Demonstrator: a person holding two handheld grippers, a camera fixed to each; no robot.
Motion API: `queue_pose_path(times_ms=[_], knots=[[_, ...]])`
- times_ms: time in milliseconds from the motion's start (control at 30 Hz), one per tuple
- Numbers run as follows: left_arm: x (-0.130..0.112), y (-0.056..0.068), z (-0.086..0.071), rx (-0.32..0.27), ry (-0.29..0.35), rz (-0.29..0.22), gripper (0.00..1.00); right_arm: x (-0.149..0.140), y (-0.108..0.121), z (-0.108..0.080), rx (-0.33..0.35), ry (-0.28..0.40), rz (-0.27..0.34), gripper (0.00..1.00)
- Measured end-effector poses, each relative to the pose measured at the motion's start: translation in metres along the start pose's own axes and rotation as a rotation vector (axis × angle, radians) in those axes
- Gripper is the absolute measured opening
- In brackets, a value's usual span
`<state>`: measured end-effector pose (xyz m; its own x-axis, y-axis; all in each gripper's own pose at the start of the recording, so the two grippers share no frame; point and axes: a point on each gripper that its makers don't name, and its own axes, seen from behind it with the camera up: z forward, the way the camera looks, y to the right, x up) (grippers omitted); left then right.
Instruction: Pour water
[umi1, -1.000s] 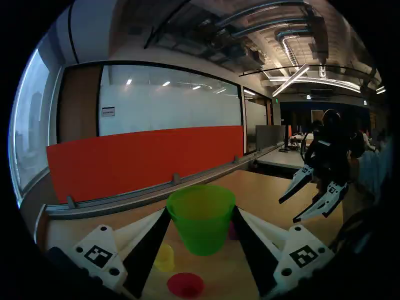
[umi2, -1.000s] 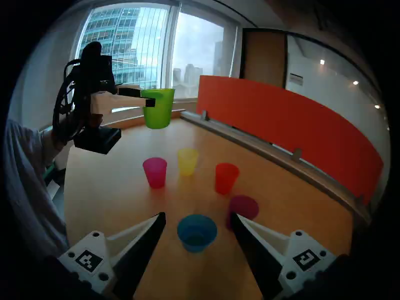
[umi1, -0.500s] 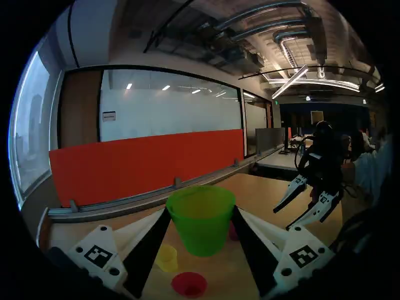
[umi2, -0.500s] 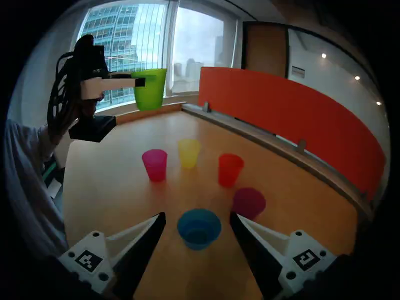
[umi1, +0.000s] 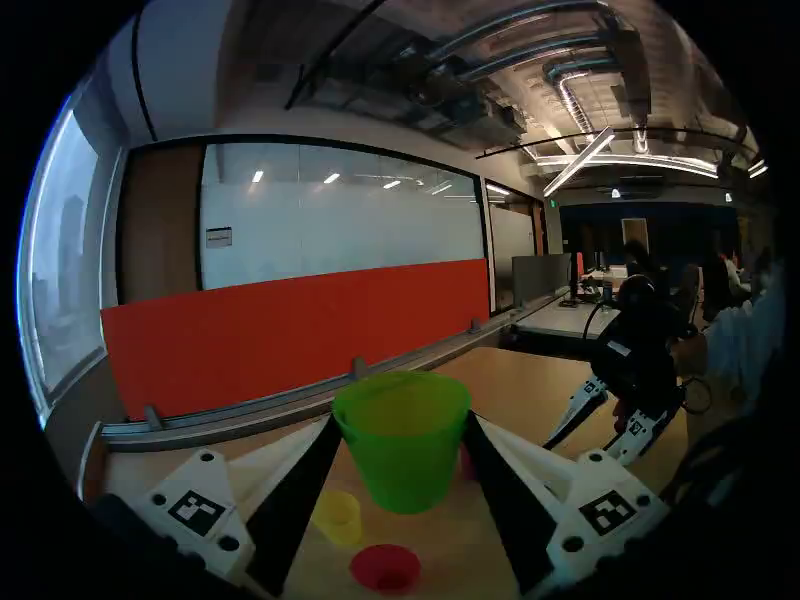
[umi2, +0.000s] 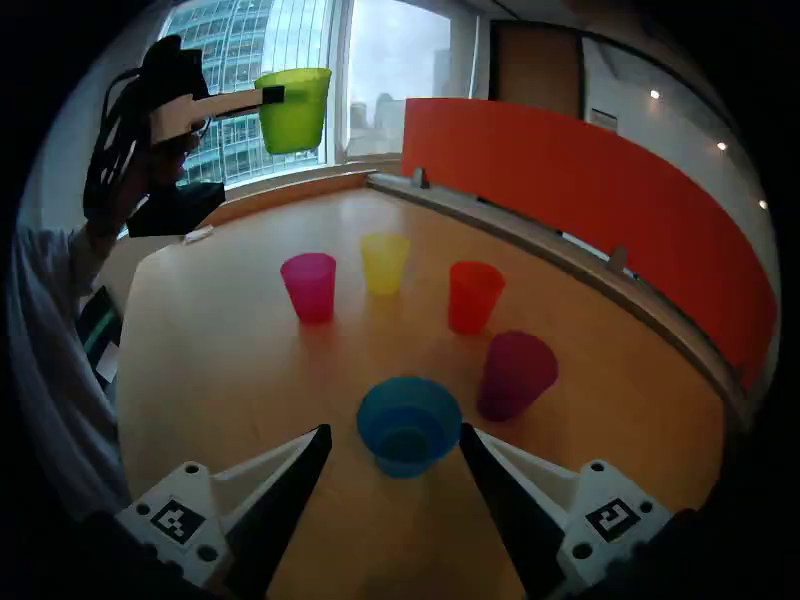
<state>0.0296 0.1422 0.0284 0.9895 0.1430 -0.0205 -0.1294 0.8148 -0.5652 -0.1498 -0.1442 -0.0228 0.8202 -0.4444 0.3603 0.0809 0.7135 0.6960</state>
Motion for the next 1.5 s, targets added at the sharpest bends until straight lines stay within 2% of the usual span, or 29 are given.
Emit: queue_pose_path(times_ms=[400,900,1433,1500], knots=[[0.003,0.001,-0.002,-0.001,0.0,0.008,0.87,-0.015,0.006,0.017,-0.01,-0.029,0.024,1.0],[-0.001,0.0,-0.004,0.0,-0.008,0.011,0.87,-0.018,0.01,0.046,-0.013,-0.044,0.023,1.0],[-0.002,-0.001,-0.006,-0.003,-0.01,0.007,0.87,-0.02,0.008,0.056,-0.01,-0.042,0.02,1.0],[-0.003,-0.001,-0.006,-0.001,-0.012,0.007,0.87,-0.021,0.009,0.056,-0.012,-0.042,0.017,0.97]])
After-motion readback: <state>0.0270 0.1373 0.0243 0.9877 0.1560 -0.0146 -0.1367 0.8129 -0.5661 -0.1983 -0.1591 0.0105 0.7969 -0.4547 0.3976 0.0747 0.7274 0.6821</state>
